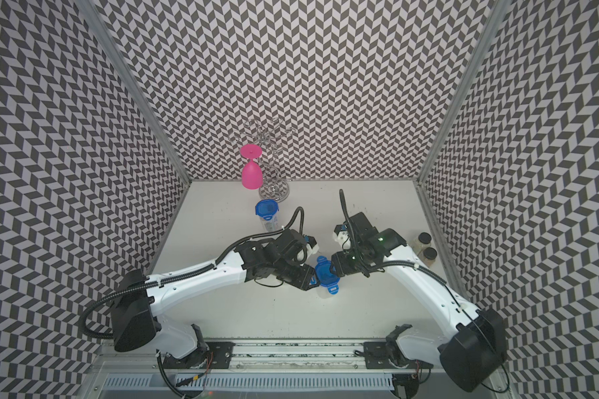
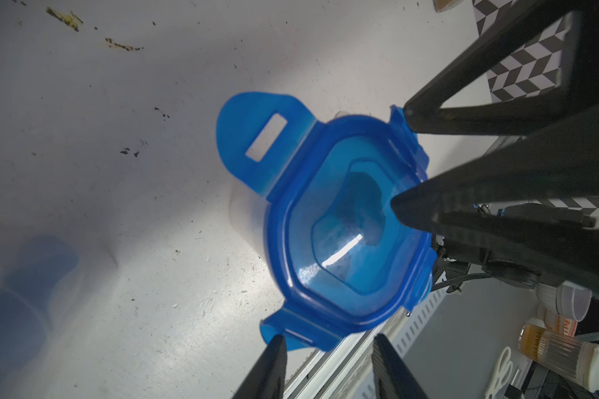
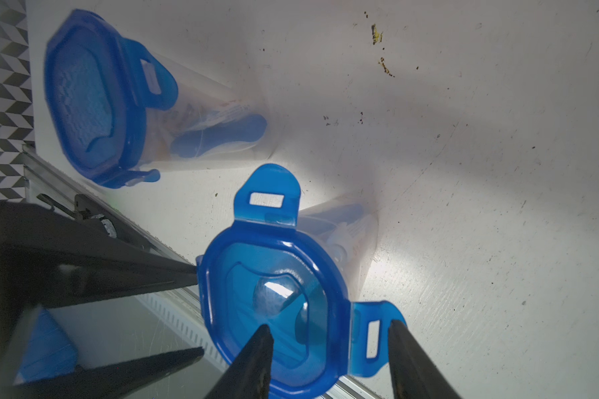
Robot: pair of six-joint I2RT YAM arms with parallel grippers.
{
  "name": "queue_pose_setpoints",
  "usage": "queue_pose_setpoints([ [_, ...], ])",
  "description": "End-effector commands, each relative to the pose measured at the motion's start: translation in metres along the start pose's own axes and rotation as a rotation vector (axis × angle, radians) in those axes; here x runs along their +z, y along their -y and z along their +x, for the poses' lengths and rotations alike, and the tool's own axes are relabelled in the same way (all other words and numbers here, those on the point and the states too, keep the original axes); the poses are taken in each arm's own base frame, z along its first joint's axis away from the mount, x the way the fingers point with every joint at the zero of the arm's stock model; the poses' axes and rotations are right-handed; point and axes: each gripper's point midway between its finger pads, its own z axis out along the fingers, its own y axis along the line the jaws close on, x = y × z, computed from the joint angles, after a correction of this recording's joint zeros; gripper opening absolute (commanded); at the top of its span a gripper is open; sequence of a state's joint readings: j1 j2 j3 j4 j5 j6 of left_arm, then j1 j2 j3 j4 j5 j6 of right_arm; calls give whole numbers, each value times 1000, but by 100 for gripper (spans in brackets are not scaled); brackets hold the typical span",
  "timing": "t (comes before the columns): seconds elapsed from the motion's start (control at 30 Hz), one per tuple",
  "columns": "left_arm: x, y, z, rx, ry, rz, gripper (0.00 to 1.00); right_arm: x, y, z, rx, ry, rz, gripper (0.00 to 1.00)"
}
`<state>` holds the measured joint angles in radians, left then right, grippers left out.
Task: Pack away toiletry kits
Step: Close the fastener on the container.
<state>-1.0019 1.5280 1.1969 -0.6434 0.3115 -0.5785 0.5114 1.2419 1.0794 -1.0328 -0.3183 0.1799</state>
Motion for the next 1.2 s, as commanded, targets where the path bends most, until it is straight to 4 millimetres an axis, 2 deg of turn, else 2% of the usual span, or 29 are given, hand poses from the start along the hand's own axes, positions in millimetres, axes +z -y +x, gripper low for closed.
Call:
queue_pose_setpoints([
  [0.0,7,3,-4,0,14,12,44,0,-7,-3,-31,26,-31,53],
  [0.27,13,8,-9,21,17,35,43,4,-14,0,-16,-1,-80,53],
  [0.43,18,8,-9,23,14,44,43,13,-22,9,10,-68,-139,53],
  [0.67,21,8,-14,27,27,69,43,12,-29,10,21,-56,-186,53],
  [0.9,22,6,-20,41,63,108,43,19,-32,24,52,-76,-232,53],
  [1.0,23,2,-23,37,72,108,43,19,-31,26,52,-75,-232,52],
  [1.17,18,6,-30,53,109,125,44,20,-32,27,55,-82,-240,52],
])
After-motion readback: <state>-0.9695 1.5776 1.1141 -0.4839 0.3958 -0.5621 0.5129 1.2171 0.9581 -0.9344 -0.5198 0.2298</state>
